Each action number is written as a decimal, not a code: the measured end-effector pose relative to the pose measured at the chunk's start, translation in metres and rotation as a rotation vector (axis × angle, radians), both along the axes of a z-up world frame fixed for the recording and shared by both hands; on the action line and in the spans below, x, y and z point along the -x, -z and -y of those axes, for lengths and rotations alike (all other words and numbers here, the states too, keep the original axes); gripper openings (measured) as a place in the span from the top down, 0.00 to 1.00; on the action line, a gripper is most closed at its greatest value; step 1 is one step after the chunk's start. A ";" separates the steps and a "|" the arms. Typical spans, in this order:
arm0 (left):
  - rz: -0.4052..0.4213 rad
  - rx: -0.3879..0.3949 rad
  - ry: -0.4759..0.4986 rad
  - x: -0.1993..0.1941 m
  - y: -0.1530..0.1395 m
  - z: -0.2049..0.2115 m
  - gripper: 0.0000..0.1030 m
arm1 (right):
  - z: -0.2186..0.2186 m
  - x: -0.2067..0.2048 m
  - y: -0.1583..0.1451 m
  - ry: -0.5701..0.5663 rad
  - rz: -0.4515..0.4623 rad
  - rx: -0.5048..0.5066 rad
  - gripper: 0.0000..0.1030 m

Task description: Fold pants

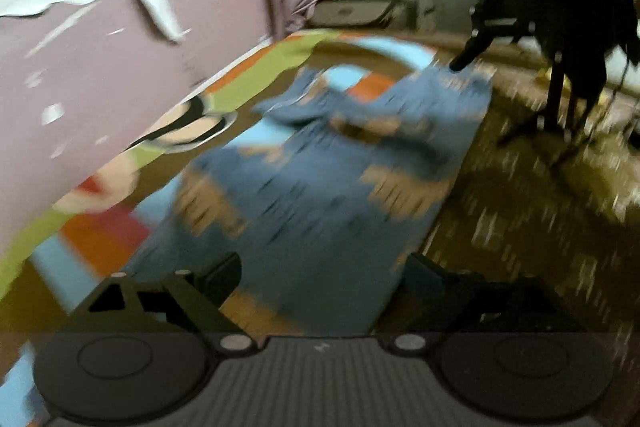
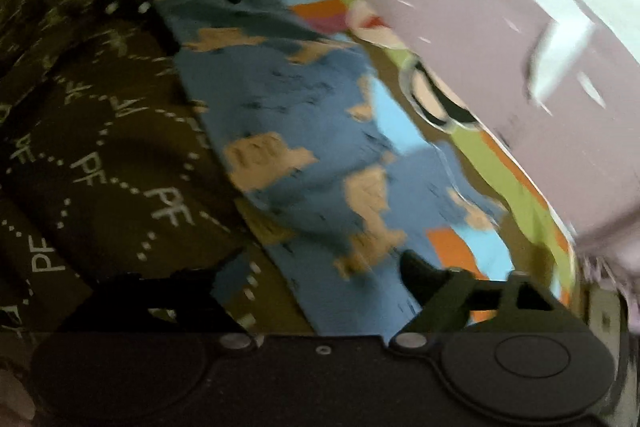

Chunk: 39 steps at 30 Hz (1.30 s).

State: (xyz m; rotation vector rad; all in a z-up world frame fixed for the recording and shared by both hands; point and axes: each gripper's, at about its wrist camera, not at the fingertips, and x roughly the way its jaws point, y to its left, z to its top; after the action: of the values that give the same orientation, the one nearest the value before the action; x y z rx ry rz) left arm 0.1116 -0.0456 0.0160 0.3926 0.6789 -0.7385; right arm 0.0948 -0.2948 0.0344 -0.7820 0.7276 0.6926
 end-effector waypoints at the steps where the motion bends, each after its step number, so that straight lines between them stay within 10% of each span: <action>1: -0.013 0.030 0.010 -0.007 -0.001 0.011 0.10 | 0.006 0.000 -0.001 0.037 0.004 -0.003 0.06; 11: -0.178 0.361 -0.227 -0.074 0.014 0.079 0.09 | 0.062 -0.071 0.008 0.309 0.002 -0.100 0.01; 20: -0.311 0.342 -0.331 -0.086 0.035 0.100 0.44 | 0.036 -0.178 -0.006 0.369 -0.095 -0.379 0.08; 27: -0.338 0.313 -0.366 -0.087 0.035 0.113 0.82 | -0.007 -0.218 0.008 0.368 -0.225 -0.383 0.23; 39: -0.347 0.287 -0.425 -0.085 0.032 0.120 0.94 | -0.048 -0.238 0.031 0.420 -0.270 -0.350 0.52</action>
State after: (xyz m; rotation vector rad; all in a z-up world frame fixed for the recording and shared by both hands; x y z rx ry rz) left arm 0.1963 -0.1657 -0.0159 -0.1487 0.9308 -0.4882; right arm 0.3325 -0.2467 0.0032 -0.2030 0.9484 0.5249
